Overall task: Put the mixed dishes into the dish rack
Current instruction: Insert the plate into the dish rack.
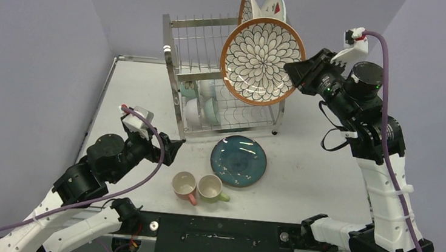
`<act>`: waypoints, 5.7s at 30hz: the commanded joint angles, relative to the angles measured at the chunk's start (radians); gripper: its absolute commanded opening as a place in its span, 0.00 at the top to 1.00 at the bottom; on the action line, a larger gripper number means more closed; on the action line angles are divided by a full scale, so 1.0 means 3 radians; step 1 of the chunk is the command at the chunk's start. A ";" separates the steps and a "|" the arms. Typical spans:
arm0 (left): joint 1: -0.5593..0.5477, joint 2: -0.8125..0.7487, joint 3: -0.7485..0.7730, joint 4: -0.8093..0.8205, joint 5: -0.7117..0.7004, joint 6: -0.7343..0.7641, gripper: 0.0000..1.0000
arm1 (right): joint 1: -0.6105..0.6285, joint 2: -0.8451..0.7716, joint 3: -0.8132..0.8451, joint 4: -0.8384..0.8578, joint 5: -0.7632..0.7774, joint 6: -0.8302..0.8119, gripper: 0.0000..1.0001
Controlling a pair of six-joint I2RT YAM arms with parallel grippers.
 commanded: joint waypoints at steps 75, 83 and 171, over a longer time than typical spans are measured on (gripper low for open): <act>0.0783 -0.0237 -0.0234 -0.0067 0.0106 0.0085 0.03 | 0.1646 0.3062 0.2429 0.3680 0.4029 -0.3493 1.00; 0.0783 -0.0246 -0.0236 -0.0067 0.0106 0.0085 0.03 | 0.1580 0.3152 0.2430 0.3646 0.4046 -0.3526 1.00; 0.0934 -0.0212 -0.0231 -0.0062 0.0234 0.0070 0.03 | 0.1854 0.2367 0.1785 0.2710 0.3370 -0.3454 0.17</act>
